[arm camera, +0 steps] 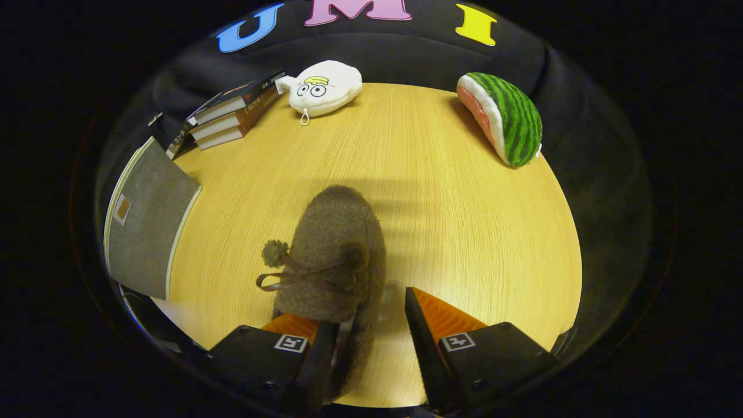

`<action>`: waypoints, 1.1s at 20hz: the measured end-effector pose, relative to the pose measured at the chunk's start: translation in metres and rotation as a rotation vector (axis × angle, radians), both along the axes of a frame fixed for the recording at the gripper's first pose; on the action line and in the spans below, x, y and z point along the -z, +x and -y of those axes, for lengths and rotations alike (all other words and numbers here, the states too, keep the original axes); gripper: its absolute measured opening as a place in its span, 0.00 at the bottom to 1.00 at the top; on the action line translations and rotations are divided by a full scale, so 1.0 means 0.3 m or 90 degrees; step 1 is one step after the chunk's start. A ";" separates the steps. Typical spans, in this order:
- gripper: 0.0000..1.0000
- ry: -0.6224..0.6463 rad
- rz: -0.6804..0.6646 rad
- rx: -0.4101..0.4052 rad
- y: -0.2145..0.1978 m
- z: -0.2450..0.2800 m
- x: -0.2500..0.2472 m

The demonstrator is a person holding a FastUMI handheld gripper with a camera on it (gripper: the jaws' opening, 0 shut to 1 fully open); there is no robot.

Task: Open the storage box then place both shoes into the box .Put the left shoe in first, then the right shoe, with the right side of both shoes facing outward in a uniform manner.

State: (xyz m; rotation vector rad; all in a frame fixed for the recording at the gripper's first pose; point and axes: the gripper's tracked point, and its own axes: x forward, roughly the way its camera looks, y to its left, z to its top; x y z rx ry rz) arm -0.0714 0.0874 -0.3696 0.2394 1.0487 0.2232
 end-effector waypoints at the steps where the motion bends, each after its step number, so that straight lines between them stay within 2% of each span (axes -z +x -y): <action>1: 0.62 0.008 0.002 0.000 0.003 -0.022 0.001; 3: 0.35 -0.010 0.009 -0.002 0.009 -0.018 -0.001; 5: 0.27 -0.030 0.015 0.019 0.011 0.015 -0.007; 6: 0.13 -0.031 0.012 0.035 0.008 0.029 -0.011; 7: 0.08 -0.033 0.004 0.049 -0.001 0.043 -0.018; 11: 0.08 0.016 -0.008 0.101 -0.009 0.046 -0.140; 14: 0.08 0.051 0.009 0.120 0.027 -0.006 -0.307; 22: 0.08 0.159 0.071 0.103 0.116 -0.335 -0.795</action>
